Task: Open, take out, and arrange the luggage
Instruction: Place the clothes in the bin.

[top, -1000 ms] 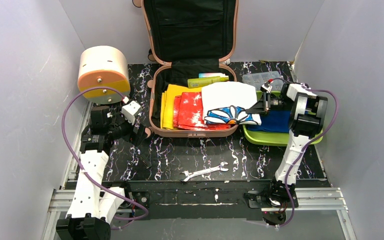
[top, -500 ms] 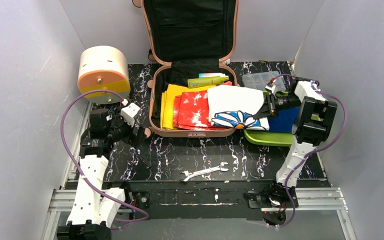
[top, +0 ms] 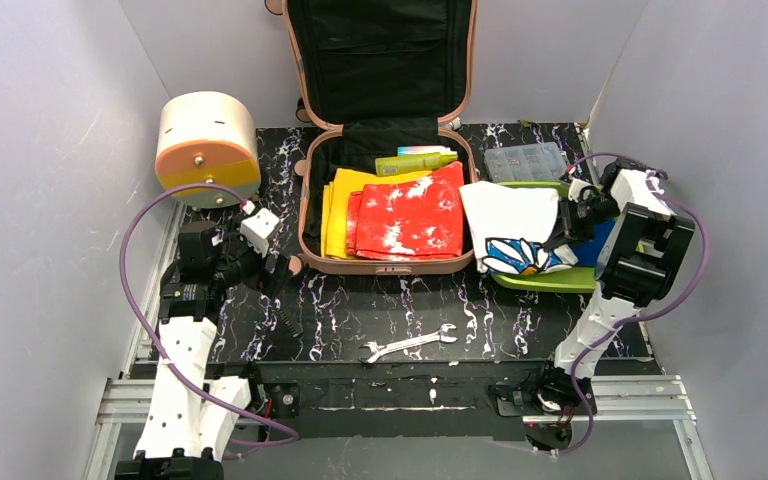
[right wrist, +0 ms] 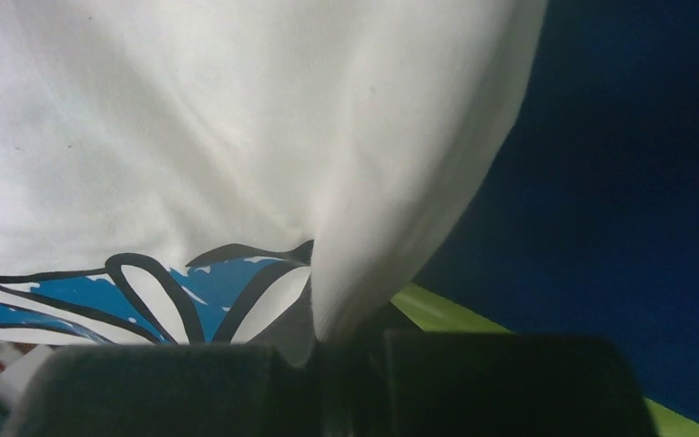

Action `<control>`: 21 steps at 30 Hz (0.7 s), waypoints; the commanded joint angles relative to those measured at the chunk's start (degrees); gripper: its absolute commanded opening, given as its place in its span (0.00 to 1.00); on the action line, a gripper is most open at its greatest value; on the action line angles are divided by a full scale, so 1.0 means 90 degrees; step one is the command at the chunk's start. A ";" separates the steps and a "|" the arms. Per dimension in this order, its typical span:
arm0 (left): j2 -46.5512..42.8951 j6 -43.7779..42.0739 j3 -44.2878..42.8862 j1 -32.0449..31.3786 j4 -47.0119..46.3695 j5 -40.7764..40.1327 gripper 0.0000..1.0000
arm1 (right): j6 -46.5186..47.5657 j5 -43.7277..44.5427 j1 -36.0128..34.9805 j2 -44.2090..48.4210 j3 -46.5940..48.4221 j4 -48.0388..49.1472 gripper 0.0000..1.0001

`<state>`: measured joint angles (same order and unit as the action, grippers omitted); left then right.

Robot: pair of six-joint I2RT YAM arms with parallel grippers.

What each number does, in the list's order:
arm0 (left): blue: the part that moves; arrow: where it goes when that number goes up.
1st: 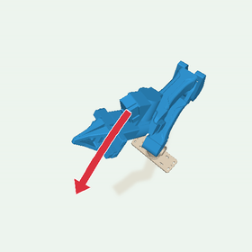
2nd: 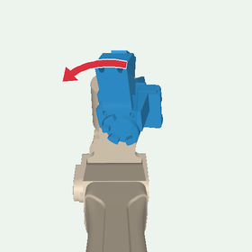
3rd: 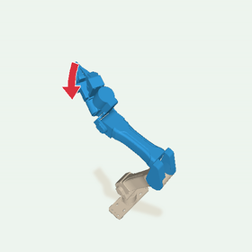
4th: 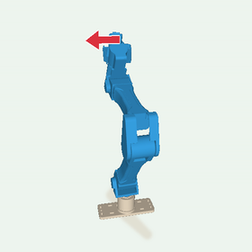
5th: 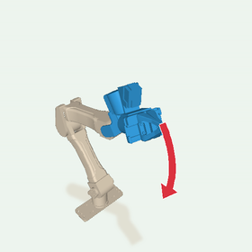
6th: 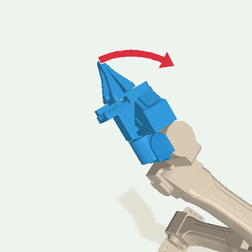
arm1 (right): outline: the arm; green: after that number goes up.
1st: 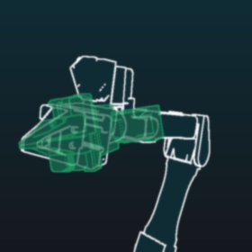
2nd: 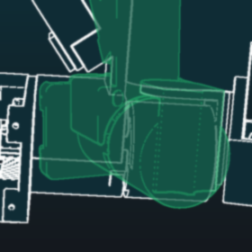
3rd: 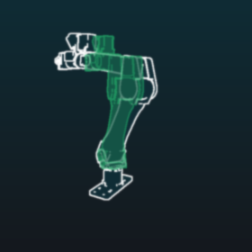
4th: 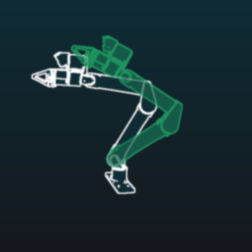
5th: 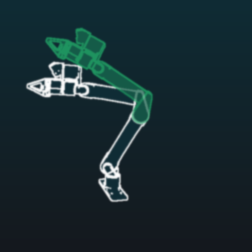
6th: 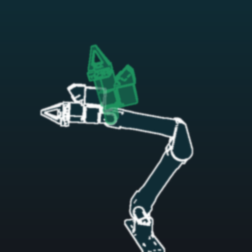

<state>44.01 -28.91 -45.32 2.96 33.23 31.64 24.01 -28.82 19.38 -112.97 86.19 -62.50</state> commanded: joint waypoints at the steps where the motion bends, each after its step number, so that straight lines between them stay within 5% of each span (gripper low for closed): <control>1: -0.0133 0.0042 0.0111 0.0042 -0.0048 0.0039 0.88 | -0.0284 0.0912 0.0096 0.0473 -0.0143 0.0689 0.01; 21: -0.0159 0.0075 0.0194 0.0050 -0.0138 0.0054 0.88 | -0.0515 0.1682 0.0406 0.1002 -0.0593 0.1609 0.01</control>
<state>43.11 -28.49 -44.27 3.03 32.16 31.51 19.70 -14.44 21.93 -108.66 80.64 -50.17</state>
